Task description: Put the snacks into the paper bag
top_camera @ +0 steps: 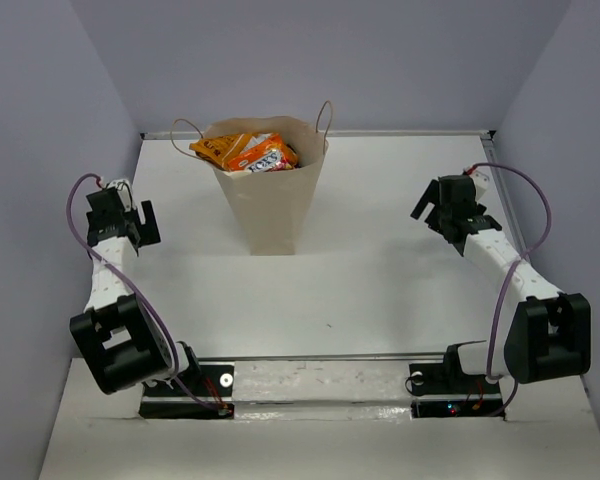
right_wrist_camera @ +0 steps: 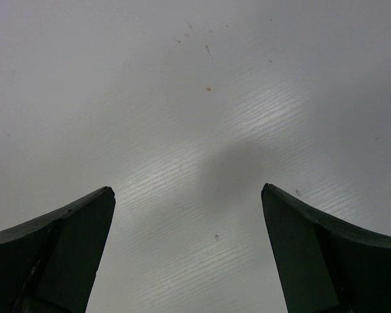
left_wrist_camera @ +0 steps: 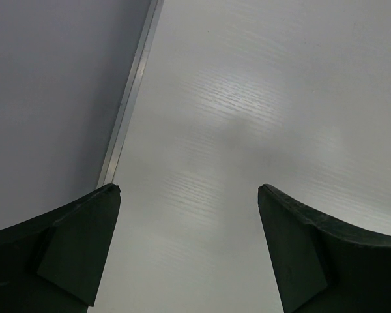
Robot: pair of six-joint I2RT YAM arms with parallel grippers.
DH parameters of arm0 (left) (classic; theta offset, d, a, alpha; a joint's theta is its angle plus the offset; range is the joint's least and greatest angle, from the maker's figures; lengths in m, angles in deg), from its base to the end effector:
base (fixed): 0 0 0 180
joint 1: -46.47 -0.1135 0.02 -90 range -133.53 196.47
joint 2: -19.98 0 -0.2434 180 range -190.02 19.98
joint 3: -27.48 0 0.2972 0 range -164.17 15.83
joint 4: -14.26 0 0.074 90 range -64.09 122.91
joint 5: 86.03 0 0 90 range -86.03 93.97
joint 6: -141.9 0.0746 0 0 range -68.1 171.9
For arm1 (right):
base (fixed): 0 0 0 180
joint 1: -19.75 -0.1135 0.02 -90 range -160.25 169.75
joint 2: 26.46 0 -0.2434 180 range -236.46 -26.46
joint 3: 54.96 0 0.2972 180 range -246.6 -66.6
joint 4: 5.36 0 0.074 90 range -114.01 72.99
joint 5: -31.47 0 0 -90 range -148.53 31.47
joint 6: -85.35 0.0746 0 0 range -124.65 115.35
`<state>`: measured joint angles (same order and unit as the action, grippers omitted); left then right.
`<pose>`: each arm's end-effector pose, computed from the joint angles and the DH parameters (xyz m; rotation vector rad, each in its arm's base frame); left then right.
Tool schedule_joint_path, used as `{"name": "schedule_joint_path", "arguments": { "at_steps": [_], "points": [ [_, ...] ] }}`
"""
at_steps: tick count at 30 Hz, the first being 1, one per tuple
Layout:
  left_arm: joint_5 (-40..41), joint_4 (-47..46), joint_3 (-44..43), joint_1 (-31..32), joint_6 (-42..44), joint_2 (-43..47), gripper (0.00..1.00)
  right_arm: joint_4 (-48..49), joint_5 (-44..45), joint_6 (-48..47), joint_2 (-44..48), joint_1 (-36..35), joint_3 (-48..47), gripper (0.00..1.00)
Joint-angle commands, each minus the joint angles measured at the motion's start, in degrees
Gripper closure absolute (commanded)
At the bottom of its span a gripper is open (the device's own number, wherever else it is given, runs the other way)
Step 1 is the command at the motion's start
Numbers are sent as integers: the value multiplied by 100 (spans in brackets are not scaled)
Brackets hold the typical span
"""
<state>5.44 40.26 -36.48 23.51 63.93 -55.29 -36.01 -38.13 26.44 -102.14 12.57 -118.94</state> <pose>0.3378 0.1452 0.2006 -0.2281 2.2347 0.3619 0.3576 0.0188 0.1921 0.6403 2.1620 -0.0567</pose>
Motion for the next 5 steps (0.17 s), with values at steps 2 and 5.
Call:
{"name": "schedule_joint_path", "arguments": {
  "at_steps": [2,5],
  "points": [
    [-121,-169,72,11,80,223,1,345,-37,-279,150,-11,-5,0],
    [-286,-187,81,2,36,214,1,441,279,-253,273,-11,118,0]
  ]
}}
